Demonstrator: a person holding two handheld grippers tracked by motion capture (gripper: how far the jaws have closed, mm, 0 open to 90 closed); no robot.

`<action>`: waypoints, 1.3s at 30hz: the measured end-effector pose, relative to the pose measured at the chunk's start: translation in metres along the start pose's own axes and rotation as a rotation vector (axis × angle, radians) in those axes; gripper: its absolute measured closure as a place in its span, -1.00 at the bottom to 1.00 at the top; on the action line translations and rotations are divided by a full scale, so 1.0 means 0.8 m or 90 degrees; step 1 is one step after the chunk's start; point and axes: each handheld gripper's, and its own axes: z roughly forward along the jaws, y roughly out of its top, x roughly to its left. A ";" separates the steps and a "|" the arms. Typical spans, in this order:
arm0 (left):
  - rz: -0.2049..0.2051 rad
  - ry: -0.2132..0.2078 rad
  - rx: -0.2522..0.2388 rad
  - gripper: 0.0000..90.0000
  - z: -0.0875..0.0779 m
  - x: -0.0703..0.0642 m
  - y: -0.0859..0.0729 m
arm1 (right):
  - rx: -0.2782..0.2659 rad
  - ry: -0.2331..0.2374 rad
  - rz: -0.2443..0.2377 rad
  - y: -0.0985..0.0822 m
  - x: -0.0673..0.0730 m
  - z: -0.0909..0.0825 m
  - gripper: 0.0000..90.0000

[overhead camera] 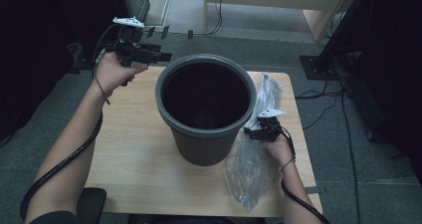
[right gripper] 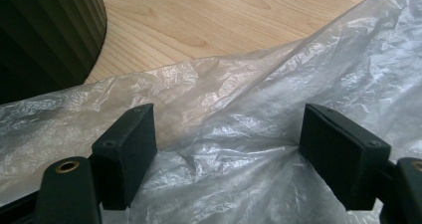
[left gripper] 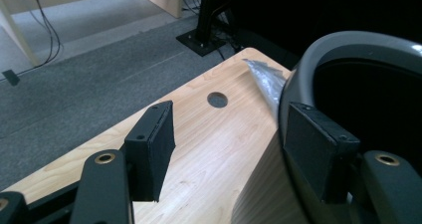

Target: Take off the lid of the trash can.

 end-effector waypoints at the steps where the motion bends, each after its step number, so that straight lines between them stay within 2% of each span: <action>1: 0.005 -0.004 -0.003 -0.20 0.000 -0.003 0.002 | 0.000 0.000 0.000 0.000 0.000 0.000 -0.51; 8: 0.035 -0.003 0.004 -0.22 0.007 -0.016 0.011 | 0.000 0.000 0.001 0.000 0.000 0.000 -0.51; 11: 0.029 -0.016 0.007 -0.21 0.013 -0.019 0.013 | 0.000 0.000 0.002 0.000 0.000 0.000 -0.52; 16: 0.037 -0.024 0.012 -0.18 0.023 -0.023 0.014 | 0.000 -0.001 0.002 0.000 0.000 0.000 -0.53; 23: 0.052 -0.018 0.025 -0.12 0.036 -0.029 0.014 | 0.000 -0.001 0.002 0.000 0.001 0.001 -0.53; 26: 0.043 -0.015 0.044 -0.15 0.042 -0.030 0.015 | 0.000 -0.001 0.002 0.000 0.001 0.001 -0.53; 32: 0.035 -0.023 0.052 -0.05 0.048 -0.033 0.019 | 0.001 -0.001 0.001 0.000 0.001 0.001 -0.54; 37: 0.054 -0.024 0.059 0.01 0.058 -0.042 0.023 | 0.001 -0.002 0.002 0.001 0.001 0.001 -0.54; 39: 0.067 -0.015 0.060 0.03 0.062 -0.046 0.024 | 0.001 -0.002 0.002 0.001 0.001 0.001 -0.54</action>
